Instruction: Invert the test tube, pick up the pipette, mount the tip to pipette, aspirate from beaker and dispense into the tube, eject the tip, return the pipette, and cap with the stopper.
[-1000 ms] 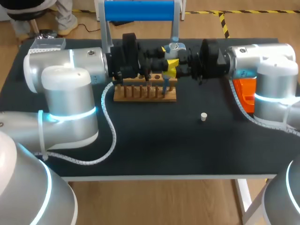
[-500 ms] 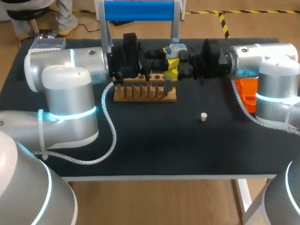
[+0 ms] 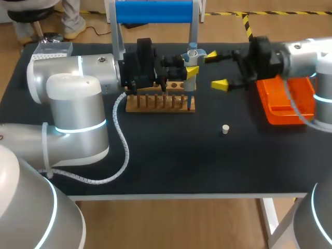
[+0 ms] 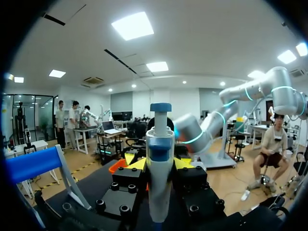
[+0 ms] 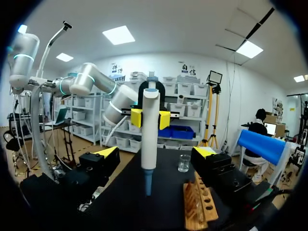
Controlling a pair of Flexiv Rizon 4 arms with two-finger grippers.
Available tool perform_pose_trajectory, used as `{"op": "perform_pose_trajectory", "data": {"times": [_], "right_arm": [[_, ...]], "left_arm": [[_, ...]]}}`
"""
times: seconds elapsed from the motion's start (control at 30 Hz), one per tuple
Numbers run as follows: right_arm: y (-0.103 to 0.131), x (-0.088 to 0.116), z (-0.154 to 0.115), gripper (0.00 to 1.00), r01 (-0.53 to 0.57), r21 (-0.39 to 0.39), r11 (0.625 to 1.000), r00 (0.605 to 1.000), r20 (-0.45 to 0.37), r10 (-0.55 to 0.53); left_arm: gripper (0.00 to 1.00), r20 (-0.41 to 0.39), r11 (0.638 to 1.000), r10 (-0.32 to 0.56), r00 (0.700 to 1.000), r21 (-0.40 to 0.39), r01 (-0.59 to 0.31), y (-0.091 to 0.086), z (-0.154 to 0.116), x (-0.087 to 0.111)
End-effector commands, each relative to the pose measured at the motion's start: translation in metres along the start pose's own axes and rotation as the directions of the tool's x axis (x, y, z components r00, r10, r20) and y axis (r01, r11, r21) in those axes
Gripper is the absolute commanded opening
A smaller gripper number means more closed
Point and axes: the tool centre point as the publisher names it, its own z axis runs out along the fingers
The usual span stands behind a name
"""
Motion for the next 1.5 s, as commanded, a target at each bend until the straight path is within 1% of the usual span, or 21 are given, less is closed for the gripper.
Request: {"op": "perform_pose_trajectory", "data": {"times": [0.03, 0.23, 0.4, 0.5, 0.63, 0.93, 1.07, 1.27, 1.4, 1.5], "right_arm": [[0.005, 0.0, -0.039, 1.0, -0.009, 0.028, 1.0, 1.0, -0.008, 0.009], [0.005, -0.014, -0.061, 1.0, -0.008, 0.078, 0.997, 0.999, 0.038, 0.005], [-0.002, -0.038, -0.069, 1.0, -0.035, 0.122, 0.992, 0.993, 0.117, 0.02], [-0.006, -0.059, -0.067, 1.0, -0.051, 0.137, 0.989, 0.988, 0.148, 0.031], [-0.009, -0.092, -0.06, 1.0, -0.077, 0.158, 0.985, 0.979, 0.199, 0.044], [-0.005, -0.17, -0.035, 1.0, -0.106, 0.192, 0.976, 0.954, 0.296, 0.046], [-0.007, -0.198, -0.024, 1.0, -0.111, 0.203, 0.973, 0.948, 0.315, 0.042], [-0.015, -0.226, -0.011, 1.0, -0.118, 0.225, 0.967, 0.941, 0.336, 0.037], [-0.016, -0.235, -0.007, 1.0, -0.121, 0.231, 0.966, 0.939, 0.343, 0.035], [-0.013, -0.237, -0.006, 1.0, -0.106, 0.226, 0.968, 0.938, 0.347, 0.021]], "left_arm": [[0.0, 0.005, 1.0, 0.001, 1.0, 0.003, -0.001, 0.0, 0.001, 0.001], [0.0, 0.005, 1.0, 0.001, 1.0, 0.003, -0.001, 0.0, 0.001, 0.001], [0.0, 0.005, 1.0, 0.001, 1.0, 0.003, -0.001, 0.0, 0.001, 0.001], [0.0, 0.005, 1.0, 0.001, 1.0, 0.003, -0.001, 0.0, 0.001, 0.001], [0.0, 0.005, 1.0, 0.001, 1.0, 0.003, -0.001, 0.0, 0.001, 0.001], [0.0, 0.005, 1.0, 0.001, 1.0, 0.003, -0.001, 0.0, 0.001, 0.001], [0.0, 0.005, 1.0, 0.001, 1.0, 0.003, -0.001, 0.0, 0.001, 0.001], [0.0, 0.005, 1.0, 0.001, 1.0, 0.003, -0.001, 0.0, 0.001, 0.001], [0.0, 0.005, 1.0, 0.001, 1.0, 0.003, -0.001, 0.0, 0.001, 0.001], [0.0, 0.005, 1.0, 0.001, 1.0, 0.003, -0.001, 0.0, 0.001, 0.001]]}}
